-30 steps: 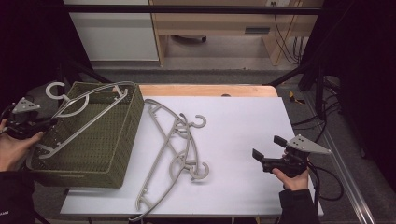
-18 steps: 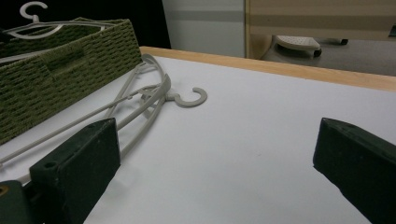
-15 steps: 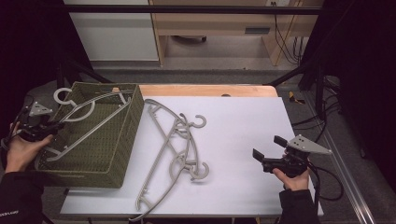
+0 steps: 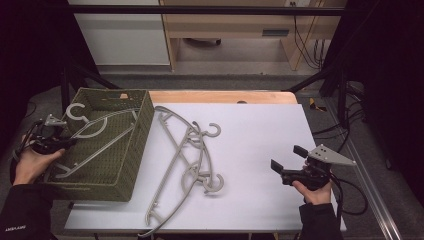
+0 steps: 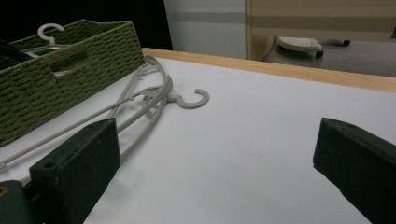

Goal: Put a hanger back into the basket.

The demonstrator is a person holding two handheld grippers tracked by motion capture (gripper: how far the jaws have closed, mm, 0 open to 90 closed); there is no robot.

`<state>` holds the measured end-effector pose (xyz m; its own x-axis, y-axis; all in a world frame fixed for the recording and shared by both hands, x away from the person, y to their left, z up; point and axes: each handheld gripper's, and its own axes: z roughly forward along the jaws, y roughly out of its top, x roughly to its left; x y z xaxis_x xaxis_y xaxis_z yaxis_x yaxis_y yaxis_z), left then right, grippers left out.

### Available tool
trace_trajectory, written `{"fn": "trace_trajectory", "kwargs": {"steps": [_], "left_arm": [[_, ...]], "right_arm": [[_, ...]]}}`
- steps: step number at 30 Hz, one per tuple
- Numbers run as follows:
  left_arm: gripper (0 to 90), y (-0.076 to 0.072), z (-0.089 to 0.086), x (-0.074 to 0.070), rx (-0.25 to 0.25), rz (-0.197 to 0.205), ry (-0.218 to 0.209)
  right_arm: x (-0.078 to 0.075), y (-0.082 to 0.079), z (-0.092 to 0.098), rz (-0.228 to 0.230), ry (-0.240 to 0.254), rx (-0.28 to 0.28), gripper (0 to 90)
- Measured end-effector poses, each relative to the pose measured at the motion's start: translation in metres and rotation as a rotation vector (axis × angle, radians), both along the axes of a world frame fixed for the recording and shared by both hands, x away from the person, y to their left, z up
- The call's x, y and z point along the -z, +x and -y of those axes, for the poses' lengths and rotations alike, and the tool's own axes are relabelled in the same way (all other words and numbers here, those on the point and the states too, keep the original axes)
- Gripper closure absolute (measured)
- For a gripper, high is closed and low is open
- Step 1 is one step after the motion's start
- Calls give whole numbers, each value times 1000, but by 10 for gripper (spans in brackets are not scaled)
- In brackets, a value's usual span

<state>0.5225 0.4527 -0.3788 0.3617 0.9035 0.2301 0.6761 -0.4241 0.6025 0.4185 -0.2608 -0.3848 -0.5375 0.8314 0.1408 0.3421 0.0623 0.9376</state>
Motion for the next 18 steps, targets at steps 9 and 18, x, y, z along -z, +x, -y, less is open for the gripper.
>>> {"fn": "trace_trajectory", "kwargs": {"steps": [9,18], "left_arm": [[463,-26,11,-33,45,146,-180],[266,-52,45,-56,119,290,-350]], "right_arm": [[-1,-1,1,0,5,-8,10],[-1,-1,0,6,11,-11,10]]}}
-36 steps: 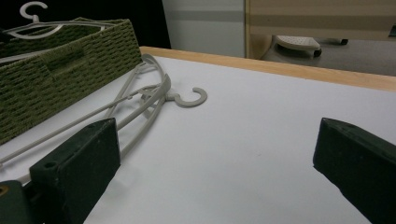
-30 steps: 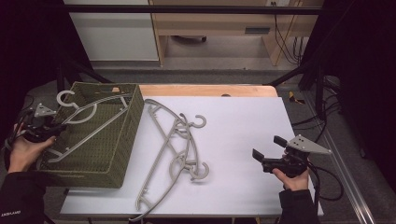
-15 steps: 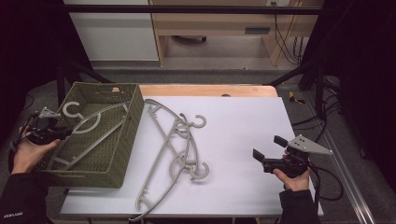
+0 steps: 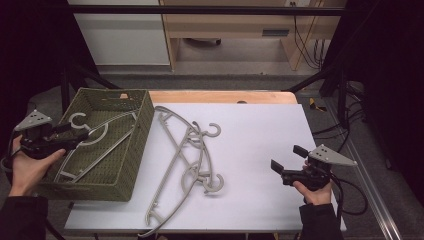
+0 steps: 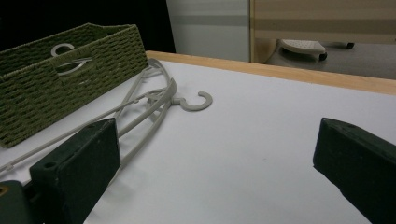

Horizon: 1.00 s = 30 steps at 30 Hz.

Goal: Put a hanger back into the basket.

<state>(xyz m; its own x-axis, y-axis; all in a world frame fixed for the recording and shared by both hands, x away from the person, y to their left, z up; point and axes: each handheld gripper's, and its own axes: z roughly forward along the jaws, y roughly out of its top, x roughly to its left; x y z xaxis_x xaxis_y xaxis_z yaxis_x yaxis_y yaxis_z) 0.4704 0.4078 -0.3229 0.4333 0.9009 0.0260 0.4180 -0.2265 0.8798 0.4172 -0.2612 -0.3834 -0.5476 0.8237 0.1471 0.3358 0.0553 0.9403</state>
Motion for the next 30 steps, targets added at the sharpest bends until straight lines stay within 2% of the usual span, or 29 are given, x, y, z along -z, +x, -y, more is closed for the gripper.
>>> {"fn": "trace_trajectory", "kwargs": {"steps": [2,6,10,19,24,30], "left_arm": [[240,-4,9,-1,19,15,-20],[182,-9,25,1,45,27,-23],[144,-16,41,4,69,53,-80],[111,-31,83,18,159,87,-144],[93,-37,102,26,180,87,-135],[85,-41,115,35,203,68,-113]], "right_arm": [[0,0,0,1,2,-1,10],[-1,0,0,2,7,-9,10],[-2,0,0,7,13,-14,10],[-4,-4,0,19,23,-9,10],[-5,-4,-1,20,13,-16,9],[-3,-4,-3,16,6,-19,9]]}}
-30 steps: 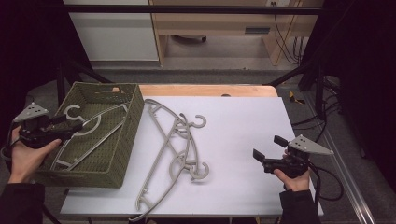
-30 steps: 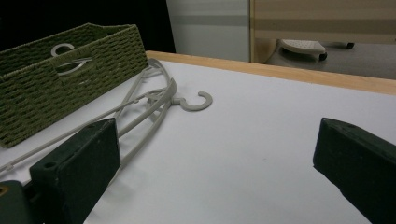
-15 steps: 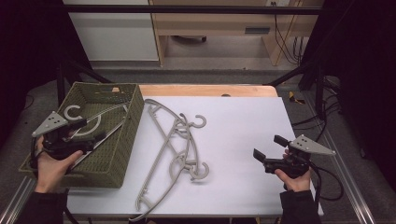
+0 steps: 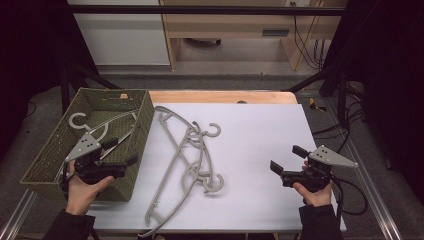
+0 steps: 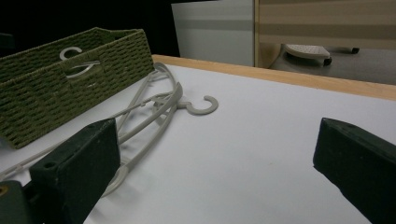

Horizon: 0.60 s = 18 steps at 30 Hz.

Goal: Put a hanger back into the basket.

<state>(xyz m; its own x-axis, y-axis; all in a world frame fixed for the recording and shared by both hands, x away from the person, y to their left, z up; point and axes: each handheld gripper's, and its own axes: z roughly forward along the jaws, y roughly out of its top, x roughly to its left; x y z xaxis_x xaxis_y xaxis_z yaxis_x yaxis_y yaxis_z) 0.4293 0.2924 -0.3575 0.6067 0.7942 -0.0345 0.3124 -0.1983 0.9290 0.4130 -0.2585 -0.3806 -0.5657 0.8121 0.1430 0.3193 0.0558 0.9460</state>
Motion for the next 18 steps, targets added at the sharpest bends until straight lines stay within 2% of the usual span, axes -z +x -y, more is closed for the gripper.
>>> {"fn": "trace_trajectory", "kwargs": {"steps": [4,9,18], "left_arm": [[83,-3,7,4,12,-5,-1],[84,-6,22,7,52,-15,18],[87,-9,50,18,120,-65,87]], "right_arm": [[0,0,-3,-3,-7,-5,9],[-1,-1,-3,3,6,-4,9],[0,-2,-4,-1,-5,-3,9]]}}
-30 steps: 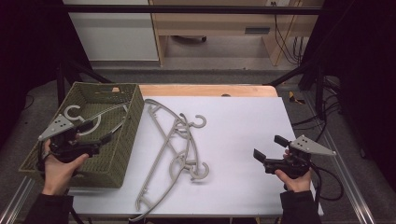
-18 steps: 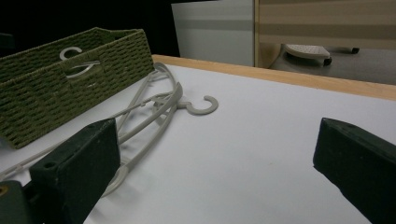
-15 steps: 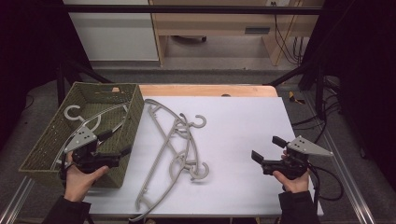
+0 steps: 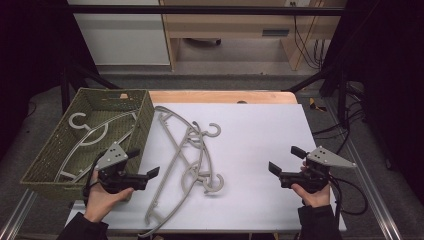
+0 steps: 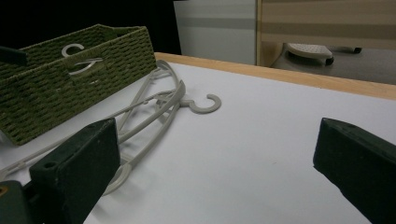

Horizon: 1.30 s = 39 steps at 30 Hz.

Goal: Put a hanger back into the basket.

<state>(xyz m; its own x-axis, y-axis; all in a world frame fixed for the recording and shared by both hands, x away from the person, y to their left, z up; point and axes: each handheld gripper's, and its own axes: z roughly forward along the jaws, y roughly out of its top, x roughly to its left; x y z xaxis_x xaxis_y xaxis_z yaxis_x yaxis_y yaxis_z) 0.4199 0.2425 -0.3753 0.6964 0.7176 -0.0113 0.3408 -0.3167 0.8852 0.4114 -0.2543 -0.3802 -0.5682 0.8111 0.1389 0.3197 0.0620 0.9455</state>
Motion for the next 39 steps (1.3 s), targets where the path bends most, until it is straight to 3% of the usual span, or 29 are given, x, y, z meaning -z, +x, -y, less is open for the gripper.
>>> {"fn": "trace_trajectory", "kwargs": {"steps": [16,24,30,39], "left_arm": [[169,-3,44,39,72,-154,137],[264,-10,63,58,130,-253,191],[368,-13,74,68,155,-302,248],[527,-13,87,83,156,-381,283]], "right_arm": [[1,0,-1,-8,-2,-7,9],[1,0,-2,-6,-5,-10,9],[0,0,-3,-6,-5,-11,9],[2,1,-5,-13,-10,-11,9]]}}
